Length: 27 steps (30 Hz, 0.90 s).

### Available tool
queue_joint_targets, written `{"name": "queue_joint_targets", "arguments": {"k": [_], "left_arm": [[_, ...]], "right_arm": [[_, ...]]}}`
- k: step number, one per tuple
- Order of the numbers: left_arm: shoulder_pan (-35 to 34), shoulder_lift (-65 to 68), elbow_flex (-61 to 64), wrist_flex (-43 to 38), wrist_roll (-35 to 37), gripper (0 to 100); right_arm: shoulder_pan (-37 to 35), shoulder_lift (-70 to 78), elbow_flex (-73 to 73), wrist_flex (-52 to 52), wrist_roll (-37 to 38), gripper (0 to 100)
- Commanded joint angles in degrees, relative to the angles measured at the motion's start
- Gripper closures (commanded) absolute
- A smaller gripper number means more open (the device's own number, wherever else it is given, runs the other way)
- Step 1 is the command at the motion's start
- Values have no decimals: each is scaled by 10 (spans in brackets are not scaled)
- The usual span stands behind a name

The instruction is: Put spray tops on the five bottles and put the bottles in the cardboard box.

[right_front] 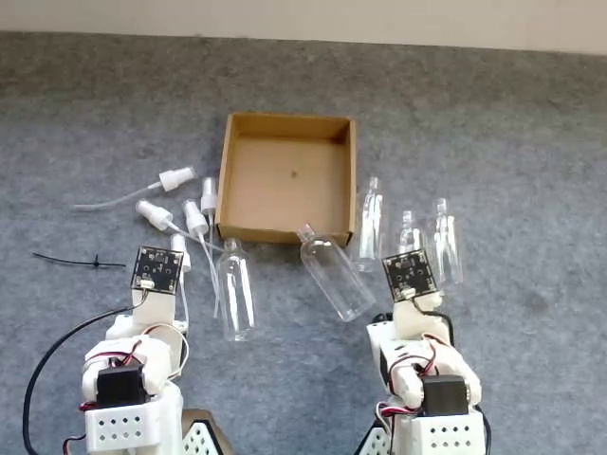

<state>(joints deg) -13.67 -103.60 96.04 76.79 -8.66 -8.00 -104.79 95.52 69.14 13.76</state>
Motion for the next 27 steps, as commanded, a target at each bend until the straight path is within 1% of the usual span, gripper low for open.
{"name": "queue_joint_targets", "arguments": {"k": [1,12,17,19,21,24,27], "left_arm": [[-6,-7,11,4,0,944],[-7,-7,11,4,-4,944],[-7,-7,11,4,-4,944],[-7,-7,11,4,-4,944],[-7,-7,11,4,-4,944],[-7,-7,11,4,-4,944],[-7,-7,11,4,-4,944]], "right_arm": [[-1,-4,80,14,6,994],[-2,-5,80,7,7,990],[-2,-5,79,-30,8,988],[0,-5,78,-60,8,986],[22,-4,80,-99,19,964],[56,-5,80,-136,78,931],[88,-5,78,-146,88,930]]}}
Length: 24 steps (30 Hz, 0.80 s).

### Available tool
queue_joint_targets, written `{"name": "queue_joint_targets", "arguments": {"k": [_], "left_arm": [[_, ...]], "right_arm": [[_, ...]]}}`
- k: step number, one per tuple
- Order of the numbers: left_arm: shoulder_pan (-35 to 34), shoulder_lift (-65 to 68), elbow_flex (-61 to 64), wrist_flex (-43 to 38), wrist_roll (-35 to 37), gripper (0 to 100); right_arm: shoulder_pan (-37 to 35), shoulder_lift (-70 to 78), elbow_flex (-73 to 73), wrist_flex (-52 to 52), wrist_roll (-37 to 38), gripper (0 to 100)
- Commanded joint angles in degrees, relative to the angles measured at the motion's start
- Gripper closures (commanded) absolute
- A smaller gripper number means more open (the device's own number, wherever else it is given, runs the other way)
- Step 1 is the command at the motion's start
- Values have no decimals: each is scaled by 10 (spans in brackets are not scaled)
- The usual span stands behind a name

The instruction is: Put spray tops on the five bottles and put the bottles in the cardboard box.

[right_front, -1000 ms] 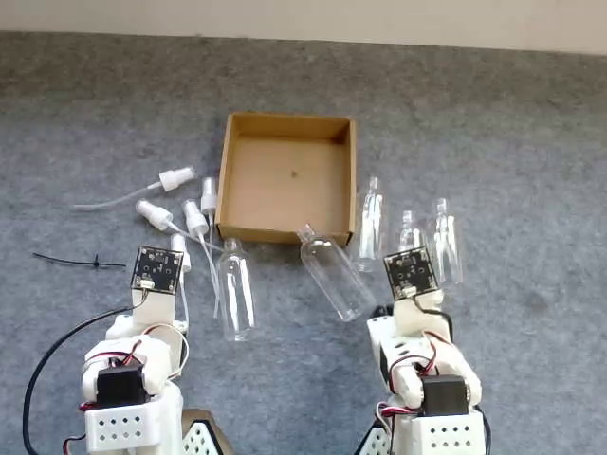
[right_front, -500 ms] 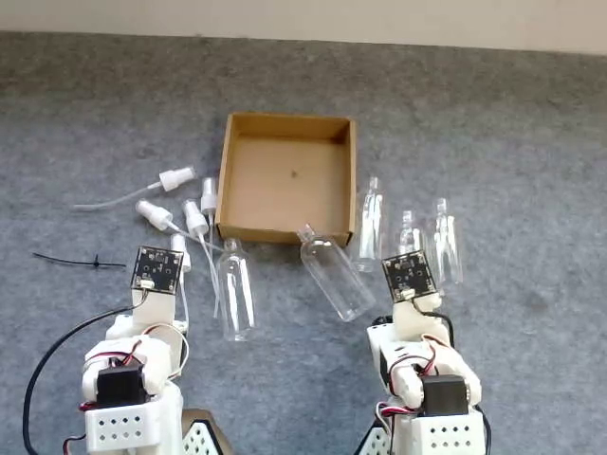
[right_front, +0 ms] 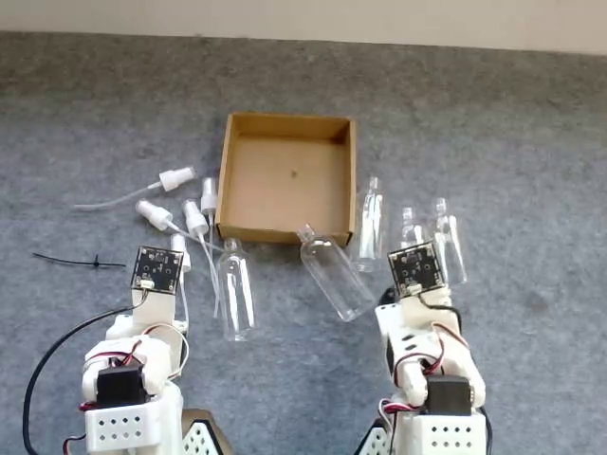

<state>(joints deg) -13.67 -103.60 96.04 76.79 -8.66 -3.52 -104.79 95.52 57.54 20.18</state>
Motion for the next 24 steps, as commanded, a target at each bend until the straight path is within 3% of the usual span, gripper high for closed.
{"name": "queue_joint_targets", "arguments": {"k": [1,8,11,17,21,24], "left_arm": [[-7,-7,11,4,-4,944],[-7,-7,11,4,-4,944],[-7,-7,11,4,-4,944],[-7,-7,11,4,-4,944],[-7,-7,11,4,-4,944],[-7,-7,11,4,-4,944]], "right_arm": [[53,-5,67,-34,24,926],[63,11,-108,7,24,924],[63,87,-185,10,24,924],[58,403,-391,28,24,875],[35,647,-564,118,28,768],[12,803,-682,171,29,742]]}}
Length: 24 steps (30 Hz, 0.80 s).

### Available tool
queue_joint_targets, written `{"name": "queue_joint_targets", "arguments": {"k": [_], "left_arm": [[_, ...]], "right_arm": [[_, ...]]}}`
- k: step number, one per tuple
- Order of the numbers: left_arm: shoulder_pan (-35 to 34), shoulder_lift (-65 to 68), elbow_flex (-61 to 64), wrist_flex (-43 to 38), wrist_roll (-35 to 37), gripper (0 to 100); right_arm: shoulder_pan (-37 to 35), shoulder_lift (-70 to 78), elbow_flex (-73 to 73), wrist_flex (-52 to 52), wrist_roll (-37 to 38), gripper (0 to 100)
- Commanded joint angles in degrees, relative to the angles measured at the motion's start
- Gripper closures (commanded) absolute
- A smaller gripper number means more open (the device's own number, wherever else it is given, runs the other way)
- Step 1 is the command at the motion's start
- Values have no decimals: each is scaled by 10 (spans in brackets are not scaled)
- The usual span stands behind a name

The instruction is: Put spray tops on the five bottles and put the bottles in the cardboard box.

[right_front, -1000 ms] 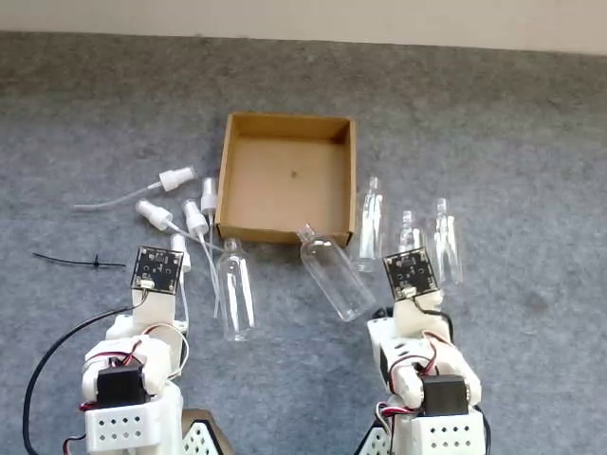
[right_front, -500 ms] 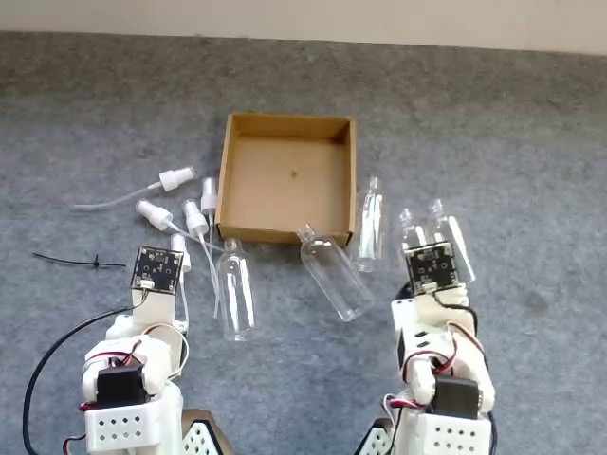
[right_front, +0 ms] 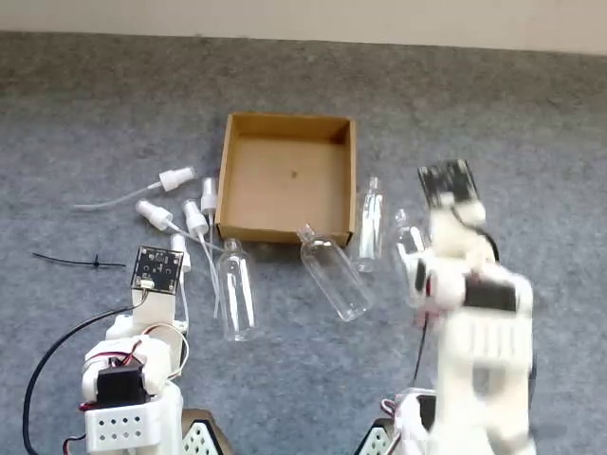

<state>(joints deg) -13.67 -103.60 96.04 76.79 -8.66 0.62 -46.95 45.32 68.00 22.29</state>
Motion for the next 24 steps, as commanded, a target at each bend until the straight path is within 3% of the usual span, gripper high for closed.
{"name": "queue_joint_targets", "arguments": {"k": [1,12,24], "left_arm": [[-7,-7,11,4,-4,944],[-7,-7,11,4,-4,944],[-7,-7,11,4,-4,944]], "right_arm": [[-30,269,-216,76,8,742],[28,618,-584,159,55,742],[53,751,-615,128,52,755]]}}
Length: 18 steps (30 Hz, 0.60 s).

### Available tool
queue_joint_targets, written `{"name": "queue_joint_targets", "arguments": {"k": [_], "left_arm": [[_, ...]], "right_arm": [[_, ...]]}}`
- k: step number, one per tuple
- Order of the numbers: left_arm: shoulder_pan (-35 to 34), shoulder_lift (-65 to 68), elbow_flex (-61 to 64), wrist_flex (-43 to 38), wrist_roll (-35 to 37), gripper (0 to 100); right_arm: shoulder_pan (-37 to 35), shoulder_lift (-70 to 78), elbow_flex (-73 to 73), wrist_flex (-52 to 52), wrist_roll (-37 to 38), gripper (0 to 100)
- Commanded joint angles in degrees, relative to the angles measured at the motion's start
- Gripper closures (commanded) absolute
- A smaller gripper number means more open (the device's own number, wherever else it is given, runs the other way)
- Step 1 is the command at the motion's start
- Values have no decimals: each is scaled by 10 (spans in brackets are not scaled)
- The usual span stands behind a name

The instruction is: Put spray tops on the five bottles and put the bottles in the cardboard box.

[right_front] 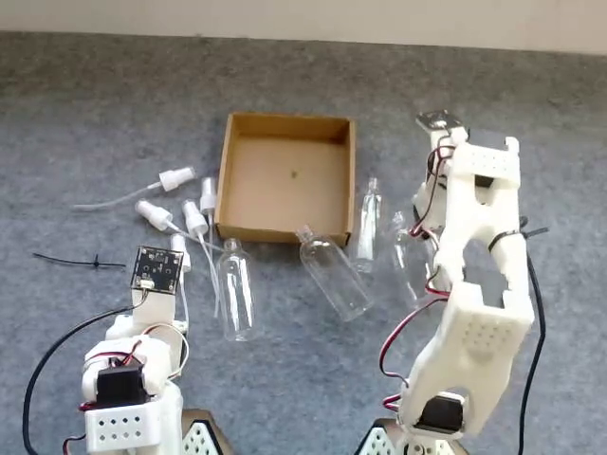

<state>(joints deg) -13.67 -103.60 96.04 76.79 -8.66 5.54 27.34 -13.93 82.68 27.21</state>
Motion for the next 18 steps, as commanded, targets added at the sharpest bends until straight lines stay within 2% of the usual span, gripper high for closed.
{"name": "queue_joint_targets", "arguments": {"k": [1,5,8,12,15,18], "left_arm": [[-7,-7,11,4,-4,944],[-7,-7,11,4,-4,944],[-7,-7,11,4,-4,944],[-7,-7,11,4,-4,944],[-7,-7,11,4,-4,944],[-7,-7,11,4,-4,944]], "right_arm": [[6,13,-22,-29,2,776],[16,26,-23,-41,2,872],[47,26,-25,-32,2,908],[131,26,-26,-13,7,915],[191,27,-26,-12,55,916],[220,28,-23,-10,83,916]]}}
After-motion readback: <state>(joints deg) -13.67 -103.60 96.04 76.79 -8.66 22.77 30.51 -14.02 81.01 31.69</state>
